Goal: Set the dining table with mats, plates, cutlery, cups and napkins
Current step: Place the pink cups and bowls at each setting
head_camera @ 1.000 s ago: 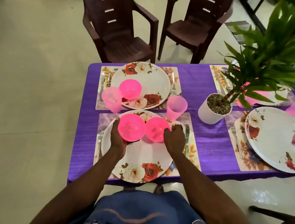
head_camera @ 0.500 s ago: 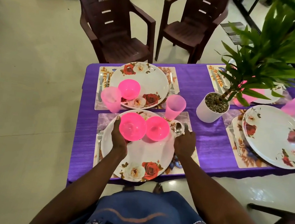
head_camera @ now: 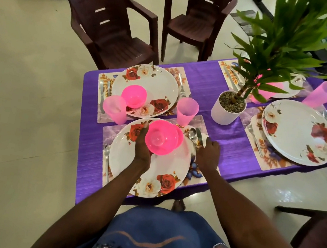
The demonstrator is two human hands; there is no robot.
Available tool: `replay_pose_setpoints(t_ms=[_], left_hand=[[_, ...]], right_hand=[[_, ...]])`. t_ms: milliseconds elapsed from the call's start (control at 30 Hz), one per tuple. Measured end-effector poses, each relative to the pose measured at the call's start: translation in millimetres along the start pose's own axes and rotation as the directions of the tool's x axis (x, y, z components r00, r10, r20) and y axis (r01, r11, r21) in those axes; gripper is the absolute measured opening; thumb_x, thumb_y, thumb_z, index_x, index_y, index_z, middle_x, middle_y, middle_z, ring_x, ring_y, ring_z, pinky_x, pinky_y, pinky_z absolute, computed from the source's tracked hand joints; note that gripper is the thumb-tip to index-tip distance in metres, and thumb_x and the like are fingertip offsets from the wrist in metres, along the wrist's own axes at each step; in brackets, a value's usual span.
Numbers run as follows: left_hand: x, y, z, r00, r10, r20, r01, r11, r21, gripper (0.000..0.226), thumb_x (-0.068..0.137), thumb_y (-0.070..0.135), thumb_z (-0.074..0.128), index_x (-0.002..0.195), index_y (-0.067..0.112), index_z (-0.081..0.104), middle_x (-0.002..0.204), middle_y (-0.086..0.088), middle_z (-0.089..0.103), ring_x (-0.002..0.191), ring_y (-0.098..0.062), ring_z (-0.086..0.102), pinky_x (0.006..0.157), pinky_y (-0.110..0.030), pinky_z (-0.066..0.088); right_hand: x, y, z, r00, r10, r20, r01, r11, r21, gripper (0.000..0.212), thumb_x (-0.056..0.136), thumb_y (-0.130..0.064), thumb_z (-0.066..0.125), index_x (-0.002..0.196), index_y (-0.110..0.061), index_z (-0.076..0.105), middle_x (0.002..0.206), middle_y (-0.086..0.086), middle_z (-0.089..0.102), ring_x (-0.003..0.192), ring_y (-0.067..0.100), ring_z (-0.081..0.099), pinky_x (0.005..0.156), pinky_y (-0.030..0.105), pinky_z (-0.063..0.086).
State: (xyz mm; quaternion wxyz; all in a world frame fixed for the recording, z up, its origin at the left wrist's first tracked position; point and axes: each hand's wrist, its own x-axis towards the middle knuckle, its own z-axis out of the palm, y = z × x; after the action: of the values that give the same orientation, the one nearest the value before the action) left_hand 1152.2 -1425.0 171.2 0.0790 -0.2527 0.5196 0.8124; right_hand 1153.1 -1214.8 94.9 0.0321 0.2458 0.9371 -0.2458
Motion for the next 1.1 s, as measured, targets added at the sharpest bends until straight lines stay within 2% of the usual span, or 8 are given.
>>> replay_pose_setpoints(t_ms=[167,233,300,467,567,700,900,1100], left_hand=[[-23.1,-23.8,58.3,0.977,-0.115,0.177,0.096,0.989,0.111,0.032,0.099,0.04,0.048,0.123,0.02,0.057,0.109,-0.006,0.066,0.102,-0.024,0.061,0.086,-0.042,0.051],[-29.3,-40.5,87.7,0.957,-0.2,0.209,0.167,0.972,0.166,0.025,0.1,0.041,0.047,0.112,0.023,0.059,0.095,-0.002,0.071,0.083,-0.016,0.065,0.073,-0.035,0.053],[-34.9,-56.5,117.5,0.934,-0.287,0.211,0.238,0.943,0.232,0.036,0.098,0.05,0.043,0.107,0.019,0.061,0.085,-0.001,0.07,0.061,-0.011,0.058,0.058,-0.028,0.048],[-37.8,-111.2,206.8,0.944,-0.234,0.233,0.183,0.958,0.218,0.029,0.098,0.048,0.047,0.111,0.027,0.062,0.111,-0.006,0.068,0.1,-0.026,0.064,0.084,-0.044,0.054],[-44.9,-149.9,272.3,0.946,-0.207,0.251,0.158,0.967,0.2,0.031,0.098,0.048,0.047,0.116,0.027,0.06,0.124,-0.01,0.063,0.116,-0.031,0.059,0.098,-0.05,0.048],[-62.3,-191.8,352.0,0.933,-0.241,0.267,0.185,0.958,0.217,0.04,0.096,0.052,0.047,0.123,0.023,0.054,0.125,-0.011,0.059,0.11,-0.029,0.058,0.095,-0.047,0.05],[-76.4,-221.6,416.8,0.911,-0.309,0.272,0.289,0.951,0.113,0.054,0.09,0.053,0.057,0.134,0.022,0.049,0.124,-0.015,0.057,0.112,-0.038,0.057,0.091,-0.063,0.05],[-54.1,-229.1,457.1,0.932,-0.168,0.32,0.107,0.974,0.2,0.043,0.09,0.051,0.057,0.125,0.025,0.052,0.127,-0.009,0.057,0.117,-0.031,0.055,0.097,-0.05,0.05]], right_hand=[[-4.7,16.7,-25.0,0.987,0.131,-0.089,-0.097,0.944,0.316,0.013,0.093,-0.008,0.053,0.102,-0.013,0.062,0.104,0.009,0.057,0.092,0.021,0.052,0.072,0.026,0.042],[1.5,36.8,-38.9,0.979,0.166,-0.119,-0.107,0.913,0.393,0.023,0.092,-0.008,0.051,0.071,-0.018,0.05,0.078,0.005,0.058,0.075,0.02,0.05,0.054,0.024,0.032],[8.9,57.4,-59.9,0.962,0.248,-0.117,-0.153,0.84,0.52,0.031,0.094,-0.013,0.049,0.063,-0.017,0.045,0.067,0.004,0.055,0.068,0.021,0.049,0.051,0.029,0.03],[41.7,125.4,-124.5,0.912,0.403,-0.072,-0.212,0.615,0.759,0.041,0.096,-0.038,0.042,0.071,-0.015,0.065,0.066,0.004,0.063,0.066,0.026,0.058,0.067,0.043,0.047],[52.1,173.2,-166.7,0.94,0.34,-0.042,-0.201,0.647,0.736,0.047,0.097,-0.05,0.042,0.082,-0.012,0.065,0.073,0.005,0.064,0.068,0.024,0.058,0.066,0.039,0.046],[63.8,226.4,-212.5,0.964,0.265,-0.019,-0.197,0.763,0.616,0.035,0.097,-0.038,0.051,0.108,-0.007,0.065,0.103,0.008,0.066,0.091,0.025,0.061,0.072,0.035,0.046],[89.5,275.4,-251.0,0.972,0.233,0.022,-0.202,0.785,0.585,0.045,0.096,-0.031,0.053,0.134,-0.009,0.055,0.124,0.007,0.063,0.107,0.025,0.061,0.087,0.042,0.053],[130.6,299.4,-271.2,0.969,0.242,0.057,-0.23,0.786,0.574,0.032,0.094,-0.027,0.054,0.115,-0.004,0.062,0.09,0.01,0.068,0.072,0.019,0.066,0.068,0.041,0.055]])
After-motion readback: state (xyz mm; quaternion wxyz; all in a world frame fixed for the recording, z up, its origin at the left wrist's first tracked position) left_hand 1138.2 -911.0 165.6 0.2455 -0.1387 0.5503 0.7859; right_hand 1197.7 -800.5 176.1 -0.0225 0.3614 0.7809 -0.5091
